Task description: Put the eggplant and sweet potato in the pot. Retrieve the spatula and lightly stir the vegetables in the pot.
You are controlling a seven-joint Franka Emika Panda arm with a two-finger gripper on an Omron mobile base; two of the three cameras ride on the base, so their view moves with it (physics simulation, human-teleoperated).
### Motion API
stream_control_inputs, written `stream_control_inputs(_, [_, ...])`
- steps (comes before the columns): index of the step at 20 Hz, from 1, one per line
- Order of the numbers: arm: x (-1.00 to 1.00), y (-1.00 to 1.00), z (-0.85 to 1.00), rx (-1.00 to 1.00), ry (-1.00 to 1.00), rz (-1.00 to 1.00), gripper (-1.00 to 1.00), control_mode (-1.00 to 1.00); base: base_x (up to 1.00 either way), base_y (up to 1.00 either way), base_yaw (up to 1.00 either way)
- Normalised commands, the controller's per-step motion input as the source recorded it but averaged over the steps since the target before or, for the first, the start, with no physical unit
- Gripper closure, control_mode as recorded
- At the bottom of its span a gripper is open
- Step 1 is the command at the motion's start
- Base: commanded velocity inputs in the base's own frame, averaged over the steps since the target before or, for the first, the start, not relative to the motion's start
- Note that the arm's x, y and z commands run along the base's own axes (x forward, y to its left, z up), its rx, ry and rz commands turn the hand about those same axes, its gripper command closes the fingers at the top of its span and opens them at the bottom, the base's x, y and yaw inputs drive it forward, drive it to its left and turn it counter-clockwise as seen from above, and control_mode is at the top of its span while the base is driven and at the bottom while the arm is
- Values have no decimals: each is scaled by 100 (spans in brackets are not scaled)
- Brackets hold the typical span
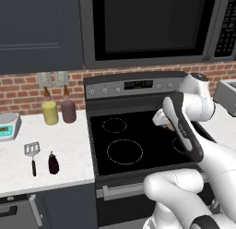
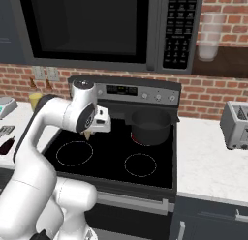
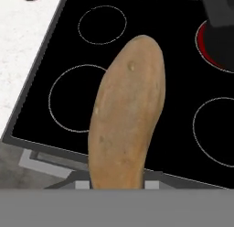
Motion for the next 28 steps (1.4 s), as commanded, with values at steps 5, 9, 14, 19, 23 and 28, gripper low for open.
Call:
stream_control_inputs(5, [36,-52,37,0,0,-16,100,-100,0,0,0])
stream_control_inputs(9, [48,-51,17,0,0,-18,100,-100,0,0,0])
stream_control_inputs(14, [61,-36,-5,0,0,-15,100,-100,0,0,0])
stream_control_inputs(19, [51,-25,-36,-1,-3,-12,100,-100,0,0,0])
stream_control_inputs(23, [35,-23,-27,0,-7,-10,100,-100,0,0,0])
stream_control_inputs(28, [24,-36,-6,0,-15,-10,100,-100,0,0,0])
